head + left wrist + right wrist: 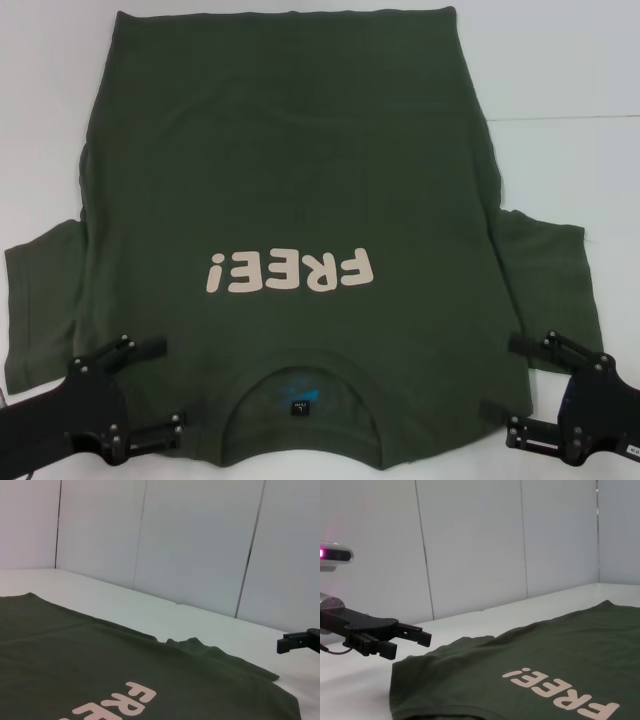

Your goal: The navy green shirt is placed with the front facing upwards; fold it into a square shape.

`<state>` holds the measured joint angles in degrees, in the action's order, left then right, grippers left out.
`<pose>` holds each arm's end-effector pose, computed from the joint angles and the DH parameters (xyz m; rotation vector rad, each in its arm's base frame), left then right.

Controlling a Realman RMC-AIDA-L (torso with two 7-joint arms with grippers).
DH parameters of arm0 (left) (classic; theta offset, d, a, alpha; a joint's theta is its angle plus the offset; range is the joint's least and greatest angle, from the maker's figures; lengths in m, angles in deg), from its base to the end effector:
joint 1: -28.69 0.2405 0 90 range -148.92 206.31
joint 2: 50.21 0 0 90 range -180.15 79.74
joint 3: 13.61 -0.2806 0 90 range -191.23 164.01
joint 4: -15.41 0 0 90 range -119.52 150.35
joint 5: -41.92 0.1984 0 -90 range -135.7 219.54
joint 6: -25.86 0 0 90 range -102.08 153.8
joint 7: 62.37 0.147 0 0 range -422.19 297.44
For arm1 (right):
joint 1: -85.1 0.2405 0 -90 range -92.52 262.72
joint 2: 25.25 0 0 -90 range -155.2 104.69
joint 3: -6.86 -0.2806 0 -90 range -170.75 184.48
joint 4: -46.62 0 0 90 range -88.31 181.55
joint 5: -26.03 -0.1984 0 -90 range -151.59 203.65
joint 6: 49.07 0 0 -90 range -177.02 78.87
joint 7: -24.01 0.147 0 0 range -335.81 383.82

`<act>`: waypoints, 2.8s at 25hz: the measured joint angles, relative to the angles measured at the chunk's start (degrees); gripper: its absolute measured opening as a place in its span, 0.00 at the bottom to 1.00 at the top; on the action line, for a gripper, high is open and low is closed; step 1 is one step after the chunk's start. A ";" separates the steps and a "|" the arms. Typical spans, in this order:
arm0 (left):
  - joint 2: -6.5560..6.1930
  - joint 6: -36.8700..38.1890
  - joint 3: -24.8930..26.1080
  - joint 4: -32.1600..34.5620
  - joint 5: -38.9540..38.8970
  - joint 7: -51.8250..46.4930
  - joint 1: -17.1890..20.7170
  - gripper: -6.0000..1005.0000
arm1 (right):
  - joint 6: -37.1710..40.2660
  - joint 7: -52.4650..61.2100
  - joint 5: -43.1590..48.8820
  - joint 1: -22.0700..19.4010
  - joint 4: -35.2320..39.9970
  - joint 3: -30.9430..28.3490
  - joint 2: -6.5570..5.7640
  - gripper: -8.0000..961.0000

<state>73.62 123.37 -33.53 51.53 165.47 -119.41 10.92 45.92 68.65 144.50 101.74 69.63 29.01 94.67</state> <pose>-0.3332 0.2412 -0.0254 -2.5483 -0.5585 -0.7640 0.3430 0.2302 -0.0337 -2.5032 0.4581 0.8104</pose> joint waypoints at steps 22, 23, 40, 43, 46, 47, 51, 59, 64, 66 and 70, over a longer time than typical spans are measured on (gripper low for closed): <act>-3.03 5.29 5.10 2.06 -1.50 -24.14 -2.44 0.94 | 0.44 0.01 0.01 0.22 -0.15 0.04 -0.06 0.97; -3.03 5.29 5.10 2.06 -1.50 -24.14 -2.44 0.94 | 0.50 0.05 0.01 0.20 -0.15 0.05 -0.06 0.97; -11.34 0.84 4.67 16.51 25.76 -75.55 -11.76 0.94 | 0.72 0.51 0.15 0.26 -0.16 0.45 -0.06 0.97; -11.19 -1.87 4.33 16.18 28.38 -76.51 -12.05 0.94 | 0.72 0.53 0.11 0.25 -0.15 0.44 -0.06 0.97; -10.81 -4.83 1.94 16.07 29.23 -77.67 -11.92 0.94 | 0.72 0.53 0.10 0.24 -0.16 0.42 -0.05 0.97; -10.64 -5.82 0.94 16.02 29.34 -77.98 -11.78 0.94 | 0.72 0.53 0.09 0.24 -0.15 0.39 -0.05 0.97; -10.34 -8.35 -0.29 15.10 29.47 -78.31 -11.63 0.94 | 0.66 0.55 0.09 0.23 -0.16 0.27 -0.05 0.96; -10.18 -10.04 -1.69 14.11 30.83 -79.11 -11.88 0.94 | 0.60 0.62 0.02 0.24 -0.16 0.11 -0.05 0.97; -10.18 -10.03 -1.76 13.28 30.71 -79.25 -12.07 0.94 | 0.49 0.62 0.00 0.31 -0.15 0.07 -0.05 0.97; -10.20 -10.03 -1.74 12.68 30.61 -79.29 -12.19 0.94 | 0.44 0.62 0.00 0.32 -0.16 0.07 -0.03 0.97; -10.19 -10.05 -1.73 12.44 30.51 -79.31 -12.33 0.94 | 0.40 0.62 0.00 0.32 -0.16 0.04 0.03 0.97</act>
<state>63.44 113.32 -35.26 63.98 195.98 -198.72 -1.41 46.32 69.27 144.50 102.06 69.47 29.05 94.70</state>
